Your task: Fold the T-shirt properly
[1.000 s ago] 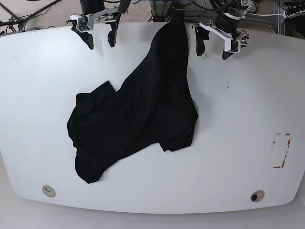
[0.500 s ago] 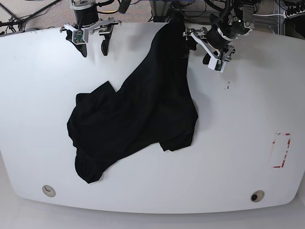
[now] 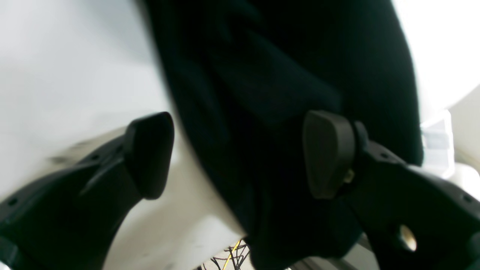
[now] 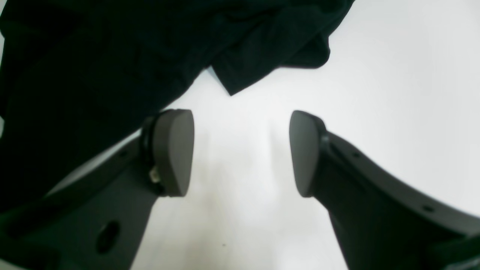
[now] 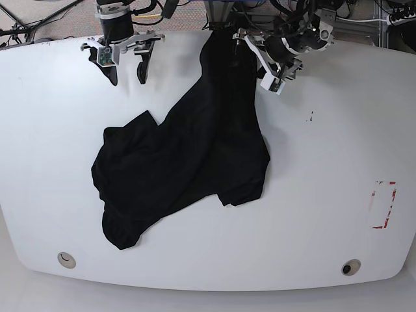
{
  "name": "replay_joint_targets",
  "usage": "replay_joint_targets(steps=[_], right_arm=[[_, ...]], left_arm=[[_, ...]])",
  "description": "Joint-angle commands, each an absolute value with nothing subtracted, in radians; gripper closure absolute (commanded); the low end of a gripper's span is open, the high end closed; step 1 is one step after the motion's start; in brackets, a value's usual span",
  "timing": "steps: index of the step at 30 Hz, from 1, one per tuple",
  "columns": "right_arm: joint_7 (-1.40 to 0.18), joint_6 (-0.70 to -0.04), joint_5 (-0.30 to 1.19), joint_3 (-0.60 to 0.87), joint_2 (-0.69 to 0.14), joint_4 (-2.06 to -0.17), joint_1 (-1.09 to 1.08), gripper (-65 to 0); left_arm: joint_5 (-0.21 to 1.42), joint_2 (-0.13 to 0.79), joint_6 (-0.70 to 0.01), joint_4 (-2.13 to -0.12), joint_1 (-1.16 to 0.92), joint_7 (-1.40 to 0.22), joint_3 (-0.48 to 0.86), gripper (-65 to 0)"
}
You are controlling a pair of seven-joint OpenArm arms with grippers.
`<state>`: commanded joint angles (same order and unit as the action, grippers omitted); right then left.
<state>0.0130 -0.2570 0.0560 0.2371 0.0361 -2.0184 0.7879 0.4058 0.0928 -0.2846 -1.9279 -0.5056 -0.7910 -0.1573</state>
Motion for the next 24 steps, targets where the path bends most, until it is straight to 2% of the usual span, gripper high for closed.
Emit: replay_joint_targets(steps=[10, 14, 17, 21, 24], right_arm=[[0.01, -0.257, 0.058, 0.291, 0.038, -1.988, 0.727, -37.9], [-0.002, -0.257, 0.058, 0.294, 0.036, -1.988, 0.705, -37.9], [-0.065, -0.257, 0.058, 0.303, 0.033, -1.988, 0.679, -37.9], [-0.151, -0.266, 0.059, 0.363, 0.053, -1.988, 0.605, -37.9], [-0.199, -0.266, 0.059, 0.384, 0.073, -1.989, 0.562, -37.9]], left_arm=[[0.406, 0.094, -0.285, -1.86, -0.51, -0.791, -0.156, -50.0], [0.406, 0.131, -0.285, -1.836, -0.509, -0.786, -0.159, -49.3], [0.407, 0.133, -0.285, -1.817, -0.507, -0.786, -0.154, -39.4], [0.407, 0.134, -0.285, -1.805, -0.495, -0.786, -0.148, -16.7], [0.406, 0.136, -0.285, -1.804, -0.489, -0.791, -0.133, -6.4]])
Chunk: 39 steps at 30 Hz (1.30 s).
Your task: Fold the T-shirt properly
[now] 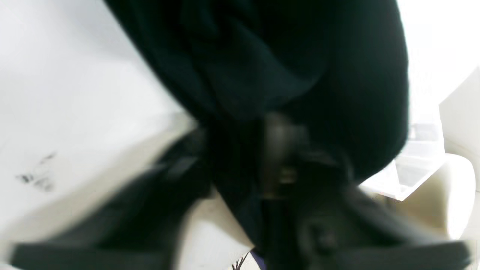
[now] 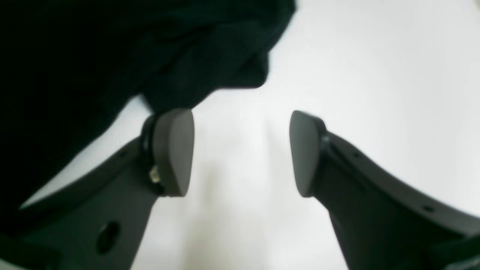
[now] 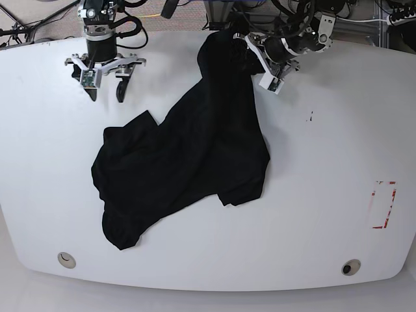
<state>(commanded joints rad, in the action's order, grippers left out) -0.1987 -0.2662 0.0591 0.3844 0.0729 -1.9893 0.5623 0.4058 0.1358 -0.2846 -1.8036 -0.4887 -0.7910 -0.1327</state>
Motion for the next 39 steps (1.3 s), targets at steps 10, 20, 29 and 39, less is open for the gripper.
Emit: replay_joint_targets(steps=[10, 20, 29, 39], right_arm=[[-0.401, -0.271, 0.059, 0.394, 0.071, -1.988, 0.374, -38.0], [-0.599, -0.375, 0.059, 0.42, 0.071, -1.925, 0.173, -37.9], [-0.865, -0.504, 0.231, 0.654, 0.064, -1.755, 0.01, -37.9], [-1.009, -0.544, 0.506, 0.728, 0.028, -1.646, -0.004, -37.9]], left_arm=[[0.414, 0.18, -0.285, -1.808, -0.492, -0.786, -0.031, -1.1], [0.414, 0.223, -0.286, -1.808, -0.487, -0.786, 0.102, -1.3], [0.407, 0.232, -0.389, -1.808, -0.486, -0.791, 0.202, -1.4], [0.406, 0.232, -0.392, -1.805, -0.489, -0.791, 0.208, -1.4]])
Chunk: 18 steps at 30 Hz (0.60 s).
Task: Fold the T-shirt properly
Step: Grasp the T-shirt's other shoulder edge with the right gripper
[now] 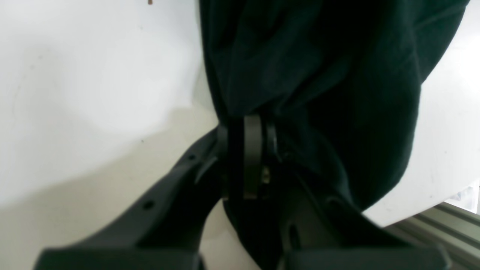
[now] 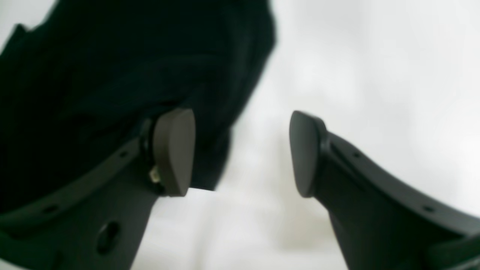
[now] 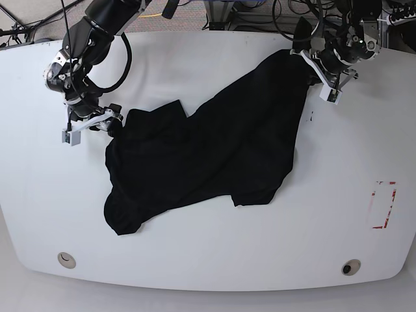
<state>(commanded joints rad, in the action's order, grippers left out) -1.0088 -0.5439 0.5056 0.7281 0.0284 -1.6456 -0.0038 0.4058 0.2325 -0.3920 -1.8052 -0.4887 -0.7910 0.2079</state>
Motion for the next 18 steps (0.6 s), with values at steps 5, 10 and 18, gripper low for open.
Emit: replay_joint_targets(steps=[5, 10, 18], right_arm=[[-1.007, -0.544, 0.532, 0.725, 0.022, -1.555, -0.022, -37.9], [-1.007, -0.544, 0.529, 0.725, 0.021, -1.518, -0.059, -37.9], [-0.998, -0.544, 0.524, 0.725, 0.019, -1.389, -0.134, -31.4]], left_arm=[[0.406, 0.231, -0.392, -1.805, -0.49, -0.791, 0.208, -1.4], [0.406, 0.232, -0.392, -1.807, -0.492, -0.791, 0.208, -1.4], [0.406, 0.231, -0.392, -1.804, -0.49, -0.792, 0.208, -1.4]])
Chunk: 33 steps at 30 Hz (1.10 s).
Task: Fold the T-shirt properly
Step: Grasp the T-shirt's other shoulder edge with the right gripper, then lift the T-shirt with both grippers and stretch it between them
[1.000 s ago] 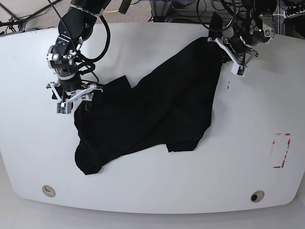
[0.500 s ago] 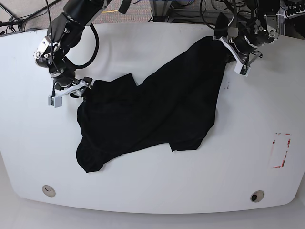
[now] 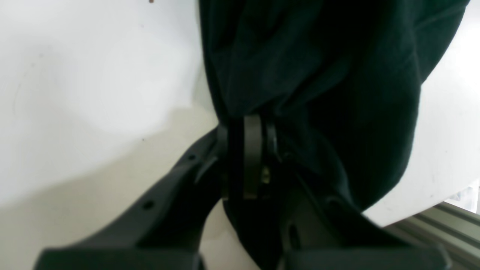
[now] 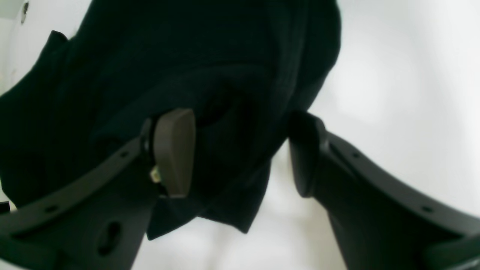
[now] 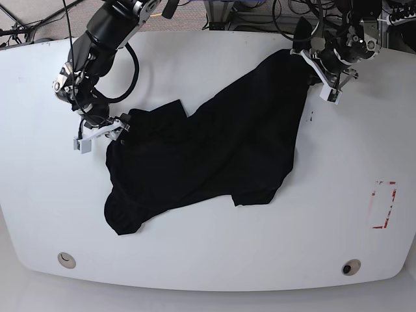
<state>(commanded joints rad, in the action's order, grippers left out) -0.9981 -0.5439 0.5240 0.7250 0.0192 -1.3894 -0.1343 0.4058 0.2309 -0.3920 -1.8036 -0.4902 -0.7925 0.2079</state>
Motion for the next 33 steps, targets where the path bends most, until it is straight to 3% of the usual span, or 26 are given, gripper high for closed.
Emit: replay_joint_targets(steps=[2, 5, 6, 18, 26, 33], right_arm=[[-0.998, -0.544, 0.524, 0.725, 0.015, -1.362, -0.145, -22.2], [-1.0, -0.541, 0.529, 0.725, 0.002, -1.359, -0.147, -2.4], [-1.0, -0.539, 0.529, 0.725, 0.001, -1.36, -0.147, 0.0], [-1.029, -0.544, 0.533, 0.725, -0.077, -1.618, -0.012, 0.0], [-1.049, -0.544, 0.641, 0.708, -0.117, -1.876, 0.111, 0.0], [-1.049, -0.544, 0.711, 0.621, -0.199, -1.945, 0.119, 0.0]], left_arm=[[0.406, 0.232, -0.392, -1.804, -0.489, -0.792, 0.208, -1.4], [0.406, 0.232, -0.392, -1.805, -0.49, -0.792, 0.208, -1.4], [0.406, 0.232, -0.392, -1.805, -0.489, -0.792, 0.209, -1.4], [0.414, 0.234, -0.394, -1.813, -0.453, -0.792, 0.291, -1.5], [0.414, 0.232, -0.394, -1.896, -0.409, -0.796, 0.292, -1.7], [0.415, 0.234, -0.394, -1.936, -0.269, -0.947, 0.317, -1.7]])
